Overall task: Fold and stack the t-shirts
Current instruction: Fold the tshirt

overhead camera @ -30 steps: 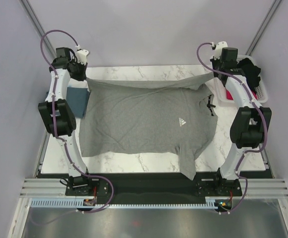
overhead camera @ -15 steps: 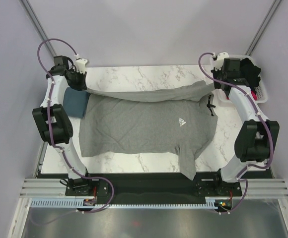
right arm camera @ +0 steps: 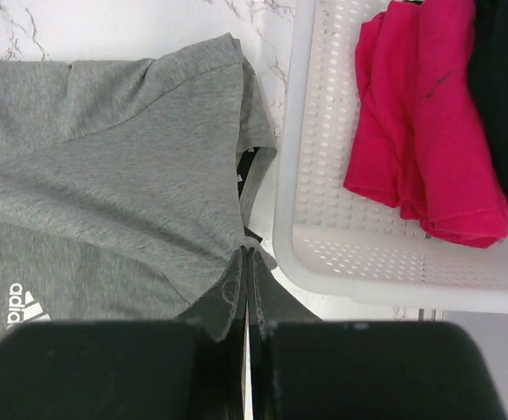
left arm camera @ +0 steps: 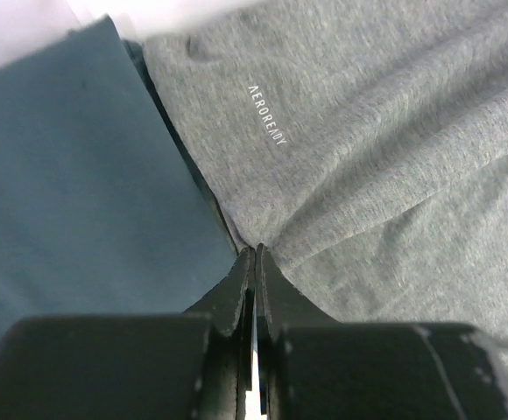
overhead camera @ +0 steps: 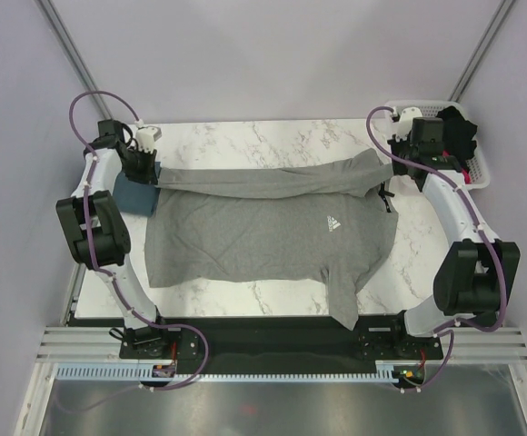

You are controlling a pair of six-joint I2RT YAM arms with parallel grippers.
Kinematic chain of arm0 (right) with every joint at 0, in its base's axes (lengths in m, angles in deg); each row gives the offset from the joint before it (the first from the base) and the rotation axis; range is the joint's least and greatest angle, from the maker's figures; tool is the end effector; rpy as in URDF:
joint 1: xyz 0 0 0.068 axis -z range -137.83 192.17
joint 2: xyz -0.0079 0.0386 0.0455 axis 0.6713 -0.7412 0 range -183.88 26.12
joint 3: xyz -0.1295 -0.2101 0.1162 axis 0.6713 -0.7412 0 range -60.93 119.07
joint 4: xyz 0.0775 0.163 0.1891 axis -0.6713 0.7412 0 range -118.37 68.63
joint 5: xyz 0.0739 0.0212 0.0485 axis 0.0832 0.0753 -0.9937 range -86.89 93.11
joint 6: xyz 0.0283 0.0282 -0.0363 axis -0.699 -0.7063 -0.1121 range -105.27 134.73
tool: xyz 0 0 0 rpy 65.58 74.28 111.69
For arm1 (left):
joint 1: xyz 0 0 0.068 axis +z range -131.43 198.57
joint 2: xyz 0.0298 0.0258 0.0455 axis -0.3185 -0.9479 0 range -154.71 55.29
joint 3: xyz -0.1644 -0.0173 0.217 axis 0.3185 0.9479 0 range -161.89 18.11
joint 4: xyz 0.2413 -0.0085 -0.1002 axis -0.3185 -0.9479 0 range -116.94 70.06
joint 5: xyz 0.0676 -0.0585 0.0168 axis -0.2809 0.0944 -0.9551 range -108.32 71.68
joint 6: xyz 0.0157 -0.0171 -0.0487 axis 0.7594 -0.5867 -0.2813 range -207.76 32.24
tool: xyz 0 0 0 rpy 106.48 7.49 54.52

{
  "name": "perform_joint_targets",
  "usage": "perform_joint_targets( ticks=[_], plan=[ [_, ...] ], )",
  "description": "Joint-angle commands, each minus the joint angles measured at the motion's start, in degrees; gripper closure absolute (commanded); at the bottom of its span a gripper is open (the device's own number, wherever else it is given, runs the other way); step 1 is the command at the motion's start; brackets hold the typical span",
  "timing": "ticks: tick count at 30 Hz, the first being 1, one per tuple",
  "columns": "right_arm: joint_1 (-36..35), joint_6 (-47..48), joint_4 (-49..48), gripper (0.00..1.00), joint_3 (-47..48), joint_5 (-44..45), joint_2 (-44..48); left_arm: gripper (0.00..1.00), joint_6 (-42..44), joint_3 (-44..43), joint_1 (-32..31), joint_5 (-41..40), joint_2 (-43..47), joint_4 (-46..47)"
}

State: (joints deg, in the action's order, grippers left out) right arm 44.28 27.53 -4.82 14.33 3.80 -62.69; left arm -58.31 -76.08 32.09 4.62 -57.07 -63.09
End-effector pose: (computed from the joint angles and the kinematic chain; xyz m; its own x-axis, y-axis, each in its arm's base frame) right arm 0.3539 -0.0135 0.3122 -0.5981 -0.1997 -0.7762 -0.0883 0.9790 -0.1839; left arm 0.4148 0.0855 0.2446 -0.7592 0.2832 -0.5860 0.3903 0.9186 -0.0617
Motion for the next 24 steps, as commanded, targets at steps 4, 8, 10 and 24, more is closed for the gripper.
perform_joint_targets(
  ticks=[4, 8, 10, 24],
  plan=[
    [0.2, -1.3, 1.1, 1.0, -1.5, -0.5, 2.8, 0.98, 0.6, 2.2, 0.9, 1.0, 2.3, 1.2],
    [0.2, -1.2, 0.9, 1.0, -3.9, -2.1, 2.8, 0.98, 1.1, 4.0, 0.8, 0.4, 2.1, 1.1],
    [0.1, -1.2, 0.6, 1.0, -5.3, -2.4, 2.6, 0.98, 1.0, 4.7, 1.0, 0.1, 1.8, 1.2],
    [-0.4, -0.5, -2.5, 1.0, -6.9, -3.0, -2.9, 0.93, -0.6, 6.4, 0.9, -4.8, -2.9, 1.4]
  ],
)
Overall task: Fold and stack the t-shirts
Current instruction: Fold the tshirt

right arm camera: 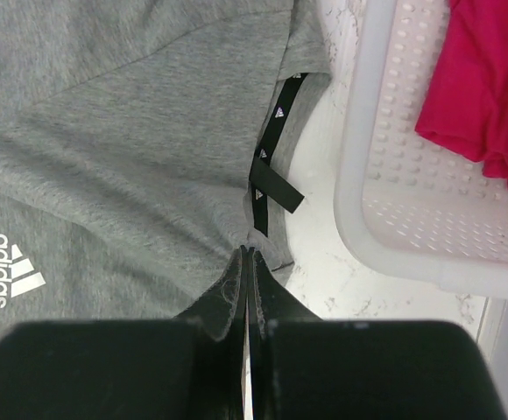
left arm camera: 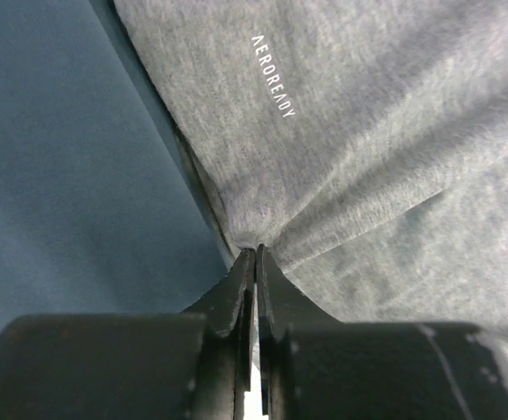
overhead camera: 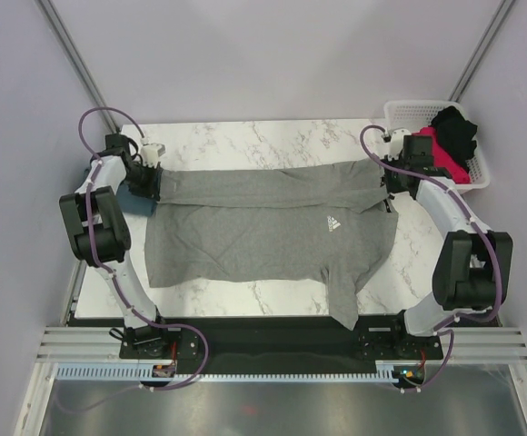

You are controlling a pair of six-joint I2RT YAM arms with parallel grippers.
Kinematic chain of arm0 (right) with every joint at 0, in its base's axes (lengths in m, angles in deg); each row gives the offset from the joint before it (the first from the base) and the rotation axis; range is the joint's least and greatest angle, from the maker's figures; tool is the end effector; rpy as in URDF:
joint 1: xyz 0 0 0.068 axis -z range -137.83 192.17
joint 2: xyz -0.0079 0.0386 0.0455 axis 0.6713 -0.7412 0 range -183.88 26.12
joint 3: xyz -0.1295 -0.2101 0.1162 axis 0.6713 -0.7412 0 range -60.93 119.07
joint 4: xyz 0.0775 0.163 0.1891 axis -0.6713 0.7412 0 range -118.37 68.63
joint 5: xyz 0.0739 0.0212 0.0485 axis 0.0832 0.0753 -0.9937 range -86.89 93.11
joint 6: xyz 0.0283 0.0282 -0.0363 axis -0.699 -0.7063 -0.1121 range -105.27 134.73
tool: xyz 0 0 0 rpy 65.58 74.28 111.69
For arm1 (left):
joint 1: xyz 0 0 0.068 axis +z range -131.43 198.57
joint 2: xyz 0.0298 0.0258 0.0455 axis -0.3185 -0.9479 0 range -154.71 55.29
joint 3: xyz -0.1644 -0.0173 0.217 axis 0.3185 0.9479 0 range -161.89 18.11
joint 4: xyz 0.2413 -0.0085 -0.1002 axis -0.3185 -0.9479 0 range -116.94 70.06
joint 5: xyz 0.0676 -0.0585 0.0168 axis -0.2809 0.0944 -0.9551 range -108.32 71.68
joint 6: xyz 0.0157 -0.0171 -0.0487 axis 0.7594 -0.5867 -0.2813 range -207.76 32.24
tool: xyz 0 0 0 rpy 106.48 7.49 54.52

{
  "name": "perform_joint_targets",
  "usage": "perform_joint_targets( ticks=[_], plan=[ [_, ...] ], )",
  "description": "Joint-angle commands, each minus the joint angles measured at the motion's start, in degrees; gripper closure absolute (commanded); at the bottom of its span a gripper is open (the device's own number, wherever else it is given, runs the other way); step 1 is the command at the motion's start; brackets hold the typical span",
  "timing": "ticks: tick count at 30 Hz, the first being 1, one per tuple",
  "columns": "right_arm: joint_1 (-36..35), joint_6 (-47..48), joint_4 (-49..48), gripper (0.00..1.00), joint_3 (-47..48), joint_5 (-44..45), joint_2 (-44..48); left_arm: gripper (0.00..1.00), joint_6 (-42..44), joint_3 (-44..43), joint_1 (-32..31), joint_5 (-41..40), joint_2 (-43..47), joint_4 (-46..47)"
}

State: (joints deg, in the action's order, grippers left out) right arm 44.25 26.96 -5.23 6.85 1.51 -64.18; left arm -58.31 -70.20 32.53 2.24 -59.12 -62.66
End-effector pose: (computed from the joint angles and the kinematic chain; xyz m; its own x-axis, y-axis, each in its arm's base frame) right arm 0.3470 -0.0116 0.2606 -0.7021 -0.1864 -0.6873 -0.1350 0.9825 -0.1286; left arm 0.4051 0.0879 0.1999 -0.8385 0.2660 -0.4756 0.3555 0.9285 -0.1074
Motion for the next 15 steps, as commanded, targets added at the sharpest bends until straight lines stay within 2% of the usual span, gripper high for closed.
perform_joint_targets(
  ticks=[1, 2, 3, 4, 5, 6, 7, 8, 13, 15],
  plan=[
    [-0.4, 0.2, -2.3, 1.0, 0.8, -0.7, -1.9, 0.84, -1.0, 0.6, 0.5, -3.0, -1.2, 1.1],
    [-0.4, 0.4, -2.3, 1.0, 1.0, -0.9, -2.2, 0.8, -1.2, 0.6, 0.5, -3.5, -1.2, 1.2],
    [-0.5, 0.9, -2.3, 0.91, 1.3, -1.1, -2.6, 0.74, -2.3, 0.9, 0.6, -4.6, -1.0, 1.8],
    [-0.6, 1.1, -2.3, 0.8, 2.0, -1.2, -2.5, 0.64, -2.7, 1.2, 0.5, -5.0, -0.7, 2.3],
    [-0.7, 1.1, -2.3, 0.6, 2.5, -0.8, -2.2, 0.61, -3.3, 1.6, 0.6, -5.3, 0.4, 2.8],
    [-0.8, 1.2, -2.3, 0.53, 3.0, 0.5, -1.6, 0.56, -4.3, 1.7, 0.5, -5.4, 1.4, 3.1],
    [-0.8, 1.4, -2.3, 0.48, 3.9, 0.8, -1.1, 0.45, -4.8, 1.6, 0.5, -5.0, 2.3, 3.3],
    [-0.8, 1.7, -2.3, 0.41, 4.4, 1.3, -0.6, 0.43, -5.4, 1.0, 0.5, -4.8, 4.4, 3.3],
    [-1.7, 4.5, -2.6, 0.38, 4.6, 1.3, 5.1, 0.42, -11.2, -1.2, -0.2, -1.1, 12.3, 3.3],
    [-4.5, 4.7, -2.7, 0.39, 2.8, 0.5, 7.7, 0.42, -13.1, -1.2, -1.3, 1.4, 15.1, 3.2]
  ],
)
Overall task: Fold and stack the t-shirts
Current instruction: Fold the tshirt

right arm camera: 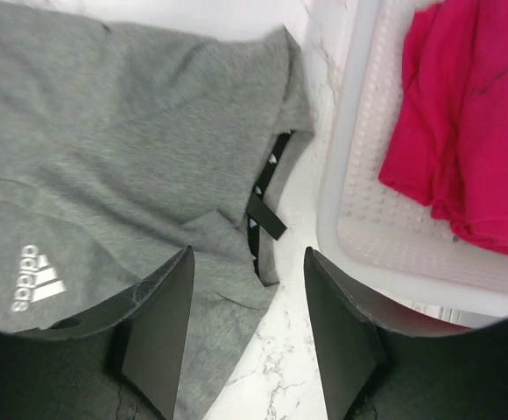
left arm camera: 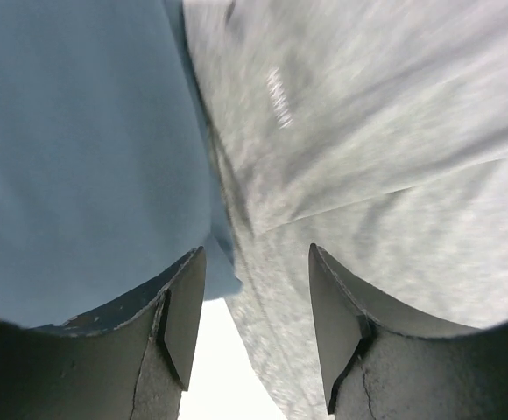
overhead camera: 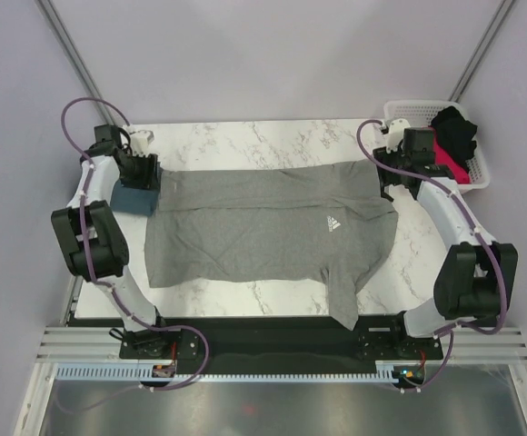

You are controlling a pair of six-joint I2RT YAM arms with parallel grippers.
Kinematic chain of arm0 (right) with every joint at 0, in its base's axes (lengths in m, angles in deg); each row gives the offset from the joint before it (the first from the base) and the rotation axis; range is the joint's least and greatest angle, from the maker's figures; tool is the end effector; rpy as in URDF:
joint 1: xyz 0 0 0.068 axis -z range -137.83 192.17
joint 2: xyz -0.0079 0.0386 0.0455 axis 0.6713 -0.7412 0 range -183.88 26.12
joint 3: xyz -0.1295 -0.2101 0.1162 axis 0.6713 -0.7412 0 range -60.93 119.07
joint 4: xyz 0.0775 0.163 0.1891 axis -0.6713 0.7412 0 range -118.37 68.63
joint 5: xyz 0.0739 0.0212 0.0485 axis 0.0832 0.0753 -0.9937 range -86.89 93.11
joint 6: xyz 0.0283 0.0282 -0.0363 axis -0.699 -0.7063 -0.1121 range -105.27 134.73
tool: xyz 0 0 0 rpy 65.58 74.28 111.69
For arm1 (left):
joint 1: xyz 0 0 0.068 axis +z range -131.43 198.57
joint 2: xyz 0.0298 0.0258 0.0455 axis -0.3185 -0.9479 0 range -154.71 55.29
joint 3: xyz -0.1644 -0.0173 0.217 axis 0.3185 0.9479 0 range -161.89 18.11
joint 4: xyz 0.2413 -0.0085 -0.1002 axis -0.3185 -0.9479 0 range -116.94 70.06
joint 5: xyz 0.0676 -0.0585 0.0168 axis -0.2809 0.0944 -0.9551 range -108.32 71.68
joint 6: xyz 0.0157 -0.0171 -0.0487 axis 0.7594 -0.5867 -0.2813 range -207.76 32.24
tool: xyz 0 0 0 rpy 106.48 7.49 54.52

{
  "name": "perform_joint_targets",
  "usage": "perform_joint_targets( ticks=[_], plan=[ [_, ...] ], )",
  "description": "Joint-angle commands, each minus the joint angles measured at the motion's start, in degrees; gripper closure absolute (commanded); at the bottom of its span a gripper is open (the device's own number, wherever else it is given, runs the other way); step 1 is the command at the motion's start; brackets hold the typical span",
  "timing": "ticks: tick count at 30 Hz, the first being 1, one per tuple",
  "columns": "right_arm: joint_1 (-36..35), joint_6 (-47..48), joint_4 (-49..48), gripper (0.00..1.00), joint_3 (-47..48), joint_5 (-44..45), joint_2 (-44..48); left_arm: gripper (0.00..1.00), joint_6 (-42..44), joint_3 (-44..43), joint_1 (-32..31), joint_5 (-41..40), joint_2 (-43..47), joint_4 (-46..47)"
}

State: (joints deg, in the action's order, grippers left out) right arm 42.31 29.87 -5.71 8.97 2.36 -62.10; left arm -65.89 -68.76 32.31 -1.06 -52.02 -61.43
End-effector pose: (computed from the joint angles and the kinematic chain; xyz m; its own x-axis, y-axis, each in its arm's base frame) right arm 0.3459 -0.0004 0.2853 -0.6311 -0.2597 -0.7310 -0.1784 0.9656 -0.1890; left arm 0.3910 0.0848 0.2409 -0.8294 0.1635 -0.5342 0.2347 0.9697 -0.0676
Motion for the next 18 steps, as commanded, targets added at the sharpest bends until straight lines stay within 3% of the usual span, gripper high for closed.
perform_joint_targets(
  ticks=[1, 11, 18],
  plan=[
    [-3.1, 1.7, -1.7, 0.39, 0.0, -2.7, 6.2, 0.42, -5.8, -2.1, -1.5, 5.4, 8.7, 1.8],
    [-8.9, 2.6, 4.9, 0.47, -11.3, -14.9, 8.2, 0.45, -3.8, 17.7, -13.5, 10.0, 14.6, -0.2],
    [-9.0, 3.6, 3.8, 0.48, -13.1, -15.1, 4.6, 0.48, -6.0, 21.4, -17.5, 12.2, 11.7, -0.2]
  ],
)
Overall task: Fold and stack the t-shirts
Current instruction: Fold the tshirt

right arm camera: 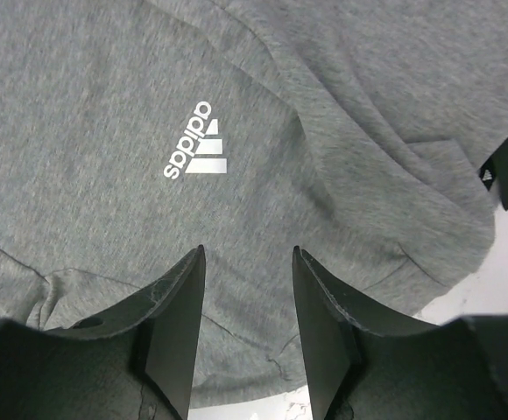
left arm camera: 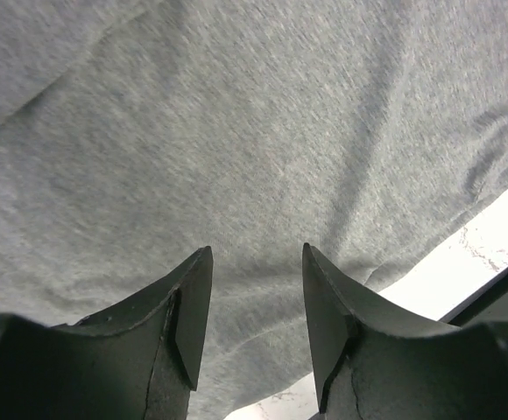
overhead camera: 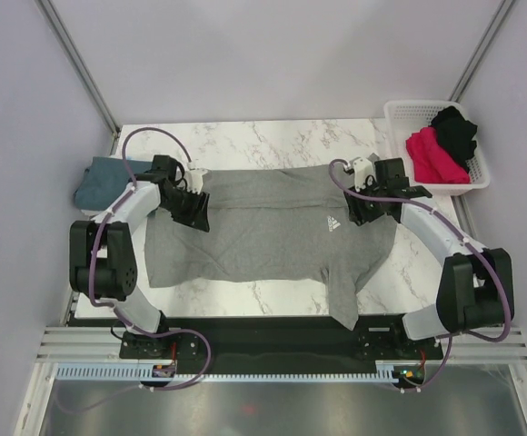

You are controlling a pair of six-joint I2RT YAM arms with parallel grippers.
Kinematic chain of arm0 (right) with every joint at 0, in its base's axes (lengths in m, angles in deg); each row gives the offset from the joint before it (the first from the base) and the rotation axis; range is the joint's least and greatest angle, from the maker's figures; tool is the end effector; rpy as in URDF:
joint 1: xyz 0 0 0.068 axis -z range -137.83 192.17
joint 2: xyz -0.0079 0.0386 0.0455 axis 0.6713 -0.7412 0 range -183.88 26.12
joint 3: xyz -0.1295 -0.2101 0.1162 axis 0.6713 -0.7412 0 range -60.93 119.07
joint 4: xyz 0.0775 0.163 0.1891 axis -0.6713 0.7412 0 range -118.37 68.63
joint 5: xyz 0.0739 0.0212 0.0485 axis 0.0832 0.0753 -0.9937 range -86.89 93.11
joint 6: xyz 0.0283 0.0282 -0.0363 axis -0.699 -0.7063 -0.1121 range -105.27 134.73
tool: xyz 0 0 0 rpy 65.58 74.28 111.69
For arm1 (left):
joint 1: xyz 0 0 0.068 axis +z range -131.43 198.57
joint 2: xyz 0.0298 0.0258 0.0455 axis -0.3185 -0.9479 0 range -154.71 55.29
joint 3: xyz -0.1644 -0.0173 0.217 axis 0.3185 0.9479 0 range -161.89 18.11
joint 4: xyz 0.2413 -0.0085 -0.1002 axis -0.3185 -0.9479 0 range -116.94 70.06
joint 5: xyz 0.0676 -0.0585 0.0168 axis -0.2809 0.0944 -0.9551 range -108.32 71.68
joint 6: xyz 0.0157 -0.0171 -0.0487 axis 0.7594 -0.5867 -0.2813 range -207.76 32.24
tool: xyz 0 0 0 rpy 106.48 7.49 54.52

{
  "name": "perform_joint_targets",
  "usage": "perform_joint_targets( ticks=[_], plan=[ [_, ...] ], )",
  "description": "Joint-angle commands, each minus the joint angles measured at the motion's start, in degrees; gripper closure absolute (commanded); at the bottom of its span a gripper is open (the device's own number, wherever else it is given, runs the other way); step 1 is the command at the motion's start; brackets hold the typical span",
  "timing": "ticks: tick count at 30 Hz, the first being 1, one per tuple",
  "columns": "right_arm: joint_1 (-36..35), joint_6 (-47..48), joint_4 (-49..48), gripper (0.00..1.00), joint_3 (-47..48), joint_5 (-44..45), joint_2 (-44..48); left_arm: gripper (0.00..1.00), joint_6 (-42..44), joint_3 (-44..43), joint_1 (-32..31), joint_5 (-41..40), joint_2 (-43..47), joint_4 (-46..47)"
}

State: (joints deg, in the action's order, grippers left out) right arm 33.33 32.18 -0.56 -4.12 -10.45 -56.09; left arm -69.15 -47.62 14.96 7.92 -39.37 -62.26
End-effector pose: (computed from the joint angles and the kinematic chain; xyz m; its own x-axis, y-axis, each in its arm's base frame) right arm 0.2915 0.0538 0.2371 -0.6685 -0.3990 -0.6276 -0.5122 0.8589 -0.0005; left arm 0.3174 -0.0358 0.2103 -0.8323 0.3394 -0.4383 0.4896 0.8209 -0.2941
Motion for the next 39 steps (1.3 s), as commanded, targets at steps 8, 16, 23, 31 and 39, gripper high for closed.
perform_joint_targets(
  ticks=[8, 16, 23, 31, 39],
  plan=[
    [0.0, 2.4, -3.7, 0.49, 2.9, -1.6, -10.3, 0.48, -5.2, 2.7, -1.0, 3.2, -2.0, 3.0],
    [0.0, 3.0, -5.8, 0.5, 8.7, 1.9, -16.2, 0.47, -3.9, 4.6, -1.3, 2.1, -4.8, 4.1],
    [0.0, 3.9, -7.2, 0.5, 10.2, 6.0, -18.4, 0.47, -3.8, 4.8, -1.3, 2.1, -5.7, 4.2],
    [-0.2, 2.8, -6.8, 0.51, 11.3, 5.3, -15.9, 0.47, -4.0, 5.1, -1.3, 2.3, -6.5, 4.6],
    [-1.4, 1.8, -2.1, 0.51, 11.3, 0.3, -10.9, 0.48, -4.5, 4.7, -1.3, 2.8, -6.8, 4.8]
  ],
)
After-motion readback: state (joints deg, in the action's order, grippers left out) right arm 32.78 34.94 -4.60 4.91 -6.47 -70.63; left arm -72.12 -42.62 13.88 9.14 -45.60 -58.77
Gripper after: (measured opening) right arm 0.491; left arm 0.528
